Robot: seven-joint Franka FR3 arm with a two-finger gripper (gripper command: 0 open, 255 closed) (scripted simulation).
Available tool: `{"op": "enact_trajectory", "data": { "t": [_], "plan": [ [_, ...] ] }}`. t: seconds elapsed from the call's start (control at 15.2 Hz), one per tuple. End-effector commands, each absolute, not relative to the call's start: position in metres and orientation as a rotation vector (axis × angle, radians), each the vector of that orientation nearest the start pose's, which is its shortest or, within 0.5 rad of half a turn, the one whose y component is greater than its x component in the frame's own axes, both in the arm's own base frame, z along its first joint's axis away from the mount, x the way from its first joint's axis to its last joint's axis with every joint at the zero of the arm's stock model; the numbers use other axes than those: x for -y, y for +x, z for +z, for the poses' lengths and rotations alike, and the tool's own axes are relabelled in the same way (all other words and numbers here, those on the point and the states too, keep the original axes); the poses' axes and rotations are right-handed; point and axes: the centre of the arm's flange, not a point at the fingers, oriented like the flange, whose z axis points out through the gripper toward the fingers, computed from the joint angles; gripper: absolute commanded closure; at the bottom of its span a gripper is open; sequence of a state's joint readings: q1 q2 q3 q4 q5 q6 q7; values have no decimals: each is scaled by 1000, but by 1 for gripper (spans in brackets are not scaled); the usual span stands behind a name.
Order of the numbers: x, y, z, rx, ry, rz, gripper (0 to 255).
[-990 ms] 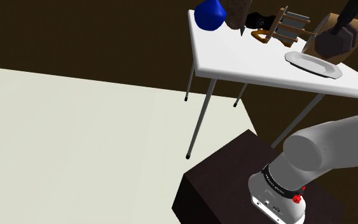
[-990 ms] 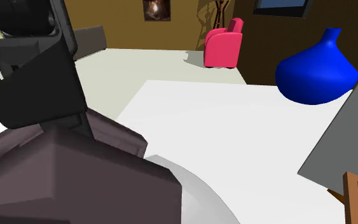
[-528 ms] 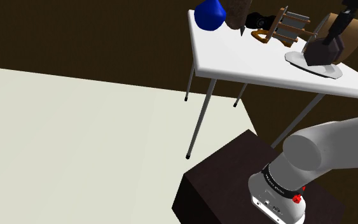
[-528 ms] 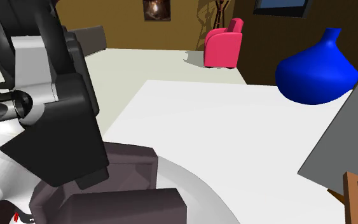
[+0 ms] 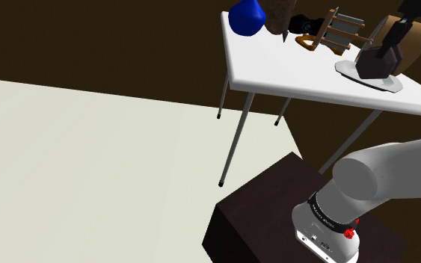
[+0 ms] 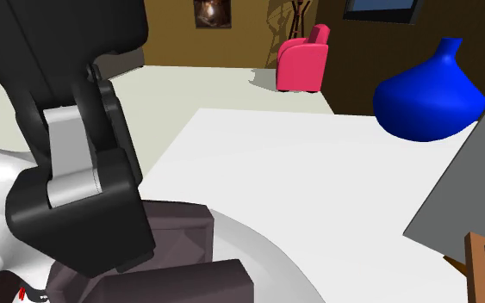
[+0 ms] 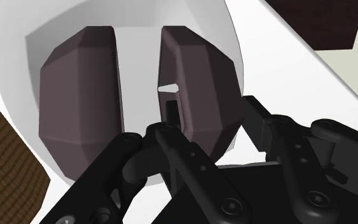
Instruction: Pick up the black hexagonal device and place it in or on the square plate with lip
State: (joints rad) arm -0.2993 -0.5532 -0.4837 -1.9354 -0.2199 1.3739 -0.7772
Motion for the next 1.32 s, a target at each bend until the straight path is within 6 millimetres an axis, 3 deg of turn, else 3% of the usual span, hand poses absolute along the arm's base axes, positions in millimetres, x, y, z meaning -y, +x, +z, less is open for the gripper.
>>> {"op": "enact_trajectory", "data": {
  "t": [0.0, 0.07, 0.13, 0.46, 0.73, 1.25],
  "plan": [
    [327, 208, 654, 44, -3069, 52, 255],
    [327, 208, 654, 44, -3069, 52, 255],
    [327, 208, 654, 44, -3069, 52, 0],
    [327, 208, 654, 44, -3069, 52, 0],
    [331, 210, 704, 44, -3069, 52, 0],
    [331, 210, 704, 45, -3070, 52, 0]
  ]
}}
